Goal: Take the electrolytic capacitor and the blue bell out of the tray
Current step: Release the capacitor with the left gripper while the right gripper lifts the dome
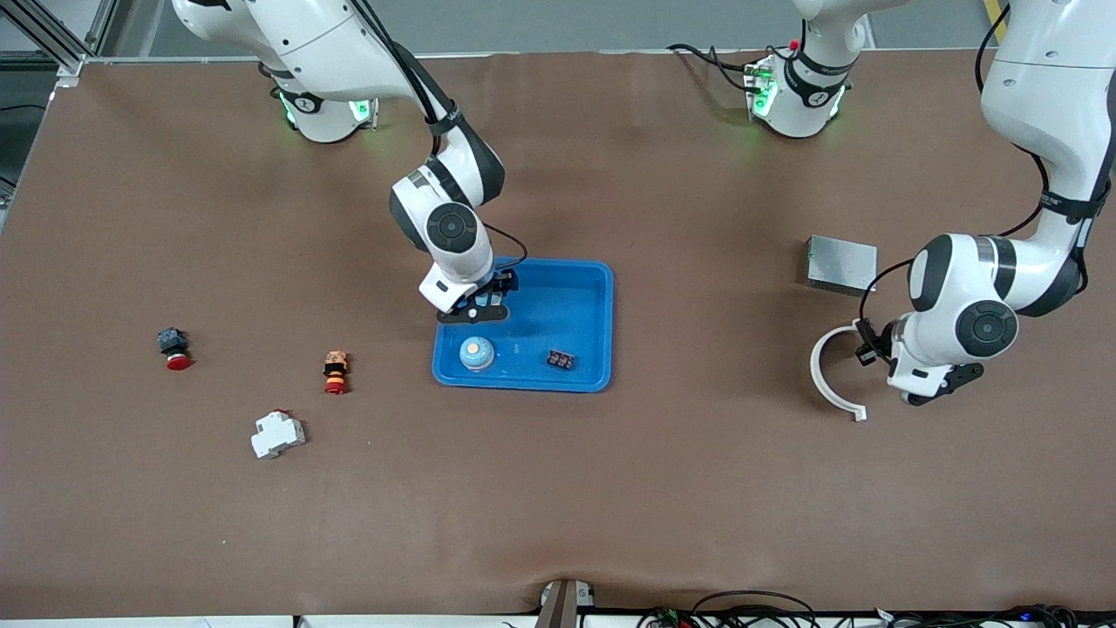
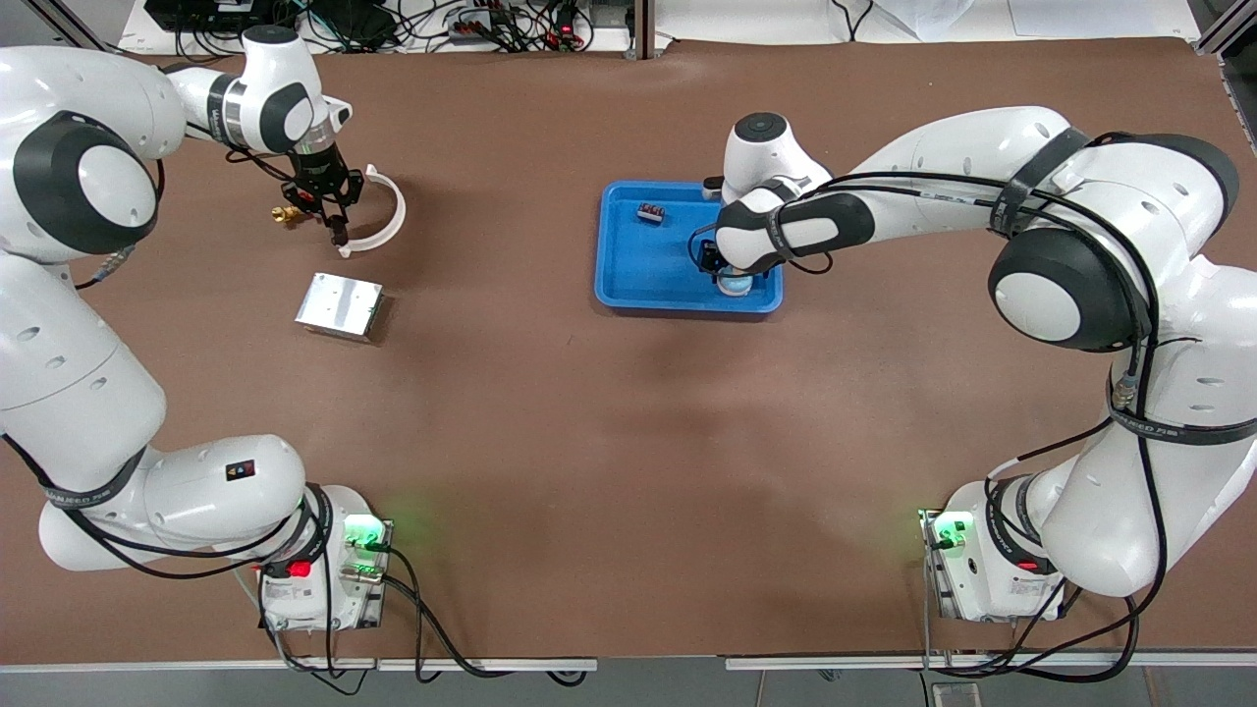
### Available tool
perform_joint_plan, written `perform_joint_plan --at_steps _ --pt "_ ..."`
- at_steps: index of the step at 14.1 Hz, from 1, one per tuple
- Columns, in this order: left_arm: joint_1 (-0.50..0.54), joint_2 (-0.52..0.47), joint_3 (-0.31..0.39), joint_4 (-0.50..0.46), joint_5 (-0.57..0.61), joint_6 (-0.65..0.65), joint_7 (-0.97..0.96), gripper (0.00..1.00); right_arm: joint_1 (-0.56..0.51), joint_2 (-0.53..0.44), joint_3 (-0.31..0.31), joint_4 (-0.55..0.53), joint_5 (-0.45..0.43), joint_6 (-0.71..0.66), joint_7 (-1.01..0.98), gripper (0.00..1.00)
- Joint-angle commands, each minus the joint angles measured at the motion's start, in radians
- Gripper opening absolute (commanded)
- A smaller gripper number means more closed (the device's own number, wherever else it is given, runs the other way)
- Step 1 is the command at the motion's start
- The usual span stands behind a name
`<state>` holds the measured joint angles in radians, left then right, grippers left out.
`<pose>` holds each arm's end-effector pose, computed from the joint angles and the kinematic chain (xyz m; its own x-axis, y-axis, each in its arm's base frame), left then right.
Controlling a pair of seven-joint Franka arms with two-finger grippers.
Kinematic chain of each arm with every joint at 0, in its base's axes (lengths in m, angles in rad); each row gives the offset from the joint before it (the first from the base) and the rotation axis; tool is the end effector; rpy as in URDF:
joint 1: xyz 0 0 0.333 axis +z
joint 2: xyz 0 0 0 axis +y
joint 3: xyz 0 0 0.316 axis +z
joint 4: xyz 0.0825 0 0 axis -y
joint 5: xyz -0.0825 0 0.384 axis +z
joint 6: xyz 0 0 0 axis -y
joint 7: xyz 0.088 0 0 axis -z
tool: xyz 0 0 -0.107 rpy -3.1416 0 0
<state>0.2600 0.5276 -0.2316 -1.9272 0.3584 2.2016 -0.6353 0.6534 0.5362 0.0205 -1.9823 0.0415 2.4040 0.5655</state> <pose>0.5984 0.0323 0.2021 0.8940 0.4310 -0.1225 0.3960 -0.8879 -0.2342 0.4677 0.3737 0.1825 0.9907 0.0714 -0.1155 0.0756 -0.9966 0.0323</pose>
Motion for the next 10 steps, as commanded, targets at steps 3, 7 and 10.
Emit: perform_joint_plan --at_steps 3,7,10 --pt "0.054 0.012 -0.011 -0.032 0.031 0.043 0.009 0.0 0.011 0.027 -0.005 0.02 0.001 0.018 0.011 1.0" --pt "0.051 0.022 -0.011 -0.033 0.031 0.044 0.008 0.0 0.009 0.031 -0.005 0.025 0.001 0.018 0.011 0.83" --pt "0.053 0.023 -0.011 -0.033 0.031 0.044 0.008 0.0 0.011 0.03 -0.005 0.036 0.001 0.003 0.008 0.34"
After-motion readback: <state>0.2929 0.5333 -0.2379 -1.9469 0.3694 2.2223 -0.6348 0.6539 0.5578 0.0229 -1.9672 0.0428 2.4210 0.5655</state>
